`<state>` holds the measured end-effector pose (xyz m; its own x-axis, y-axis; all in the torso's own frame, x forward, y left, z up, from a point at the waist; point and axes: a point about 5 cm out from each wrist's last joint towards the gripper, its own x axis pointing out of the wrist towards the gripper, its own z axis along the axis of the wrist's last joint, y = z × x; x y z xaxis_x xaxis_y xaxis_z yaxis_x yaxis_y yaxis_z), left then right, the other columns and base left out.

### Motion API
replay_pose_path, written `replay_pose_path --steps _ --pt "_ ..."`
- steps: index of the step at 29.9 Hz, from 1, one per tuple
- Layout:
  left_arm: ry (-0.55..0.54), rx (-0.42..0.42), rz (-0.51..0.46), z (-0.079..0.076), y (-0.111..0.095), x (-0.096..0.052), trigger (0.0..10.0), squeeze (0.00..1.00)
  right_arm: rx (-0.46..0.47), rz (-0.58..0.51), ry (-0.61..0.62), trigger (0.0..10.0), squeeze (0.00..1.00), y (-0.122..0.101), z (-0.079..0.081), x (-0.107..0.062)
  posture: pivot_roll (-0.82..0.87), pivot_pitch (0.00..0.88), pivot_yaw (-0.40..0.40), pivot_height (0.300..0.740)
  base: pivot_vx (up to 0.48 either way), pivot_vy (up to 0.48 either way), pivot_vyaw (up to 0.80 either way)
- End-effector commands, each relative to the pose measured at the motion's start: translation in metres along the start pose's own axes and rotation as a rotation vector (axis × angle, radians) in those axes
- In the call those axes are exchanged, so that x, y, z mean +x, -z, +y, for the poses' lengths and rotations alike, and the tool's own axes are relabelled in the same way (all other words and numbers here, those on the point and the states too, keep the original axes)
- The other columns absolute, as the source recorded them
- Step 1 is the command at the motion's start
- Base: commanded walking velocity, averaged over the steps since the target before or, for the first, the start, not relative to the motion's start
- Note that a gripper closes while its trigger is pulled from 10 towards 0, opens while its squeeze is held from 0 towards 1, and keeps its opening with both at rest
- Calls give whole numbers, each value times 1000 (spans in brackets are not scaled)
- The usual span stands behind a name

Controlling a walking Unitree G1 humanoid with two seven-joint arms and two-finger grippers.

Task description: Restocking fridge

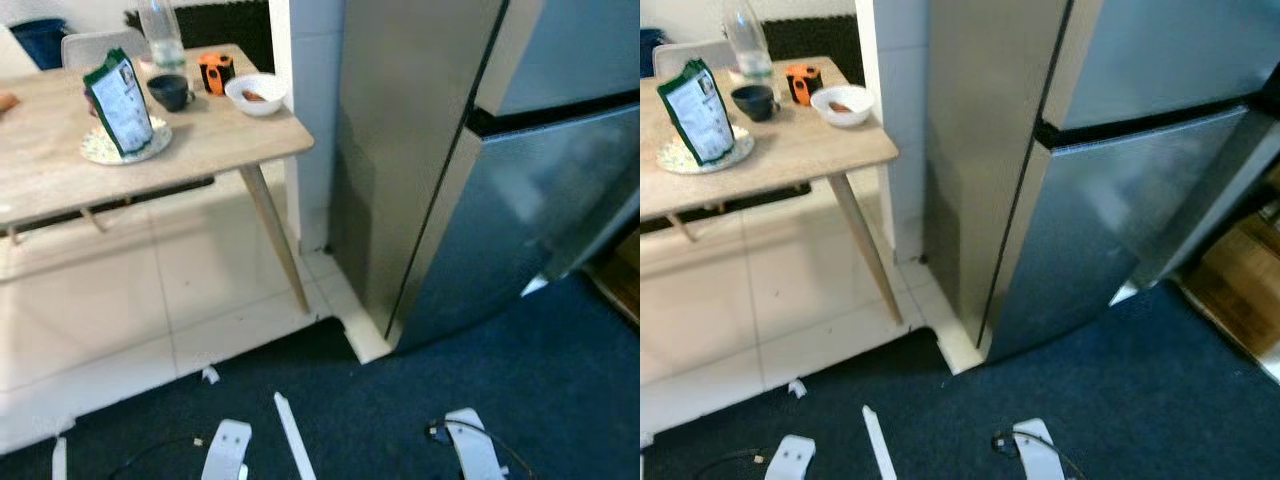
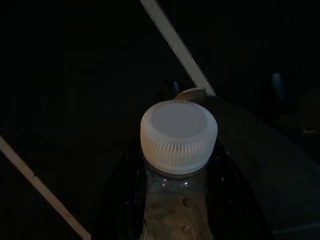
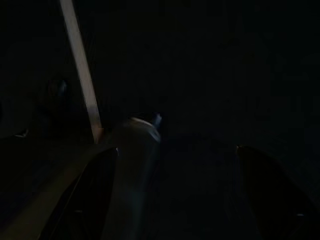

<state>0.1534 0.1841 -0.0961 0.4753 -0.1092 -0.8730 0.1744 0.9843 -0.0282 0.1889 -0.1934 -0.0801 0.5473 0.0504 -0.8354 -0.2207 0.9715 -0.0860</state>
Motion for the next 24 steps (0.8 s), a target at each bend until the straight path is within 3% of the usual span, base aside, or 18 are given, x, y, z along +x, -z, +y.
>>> replay_pose_path --steps 1,24 --pt "89 -18 79 -23 20 0 10000 0 5 17 2 10000 0 6 0 -1 -29 128 -42 740 0 -458 0" --pt "92 -20 81 -24 21 0 10000 0 5 19 2 10000 0 6 -1 -1 -29 130 -44 740 0 -458 0"
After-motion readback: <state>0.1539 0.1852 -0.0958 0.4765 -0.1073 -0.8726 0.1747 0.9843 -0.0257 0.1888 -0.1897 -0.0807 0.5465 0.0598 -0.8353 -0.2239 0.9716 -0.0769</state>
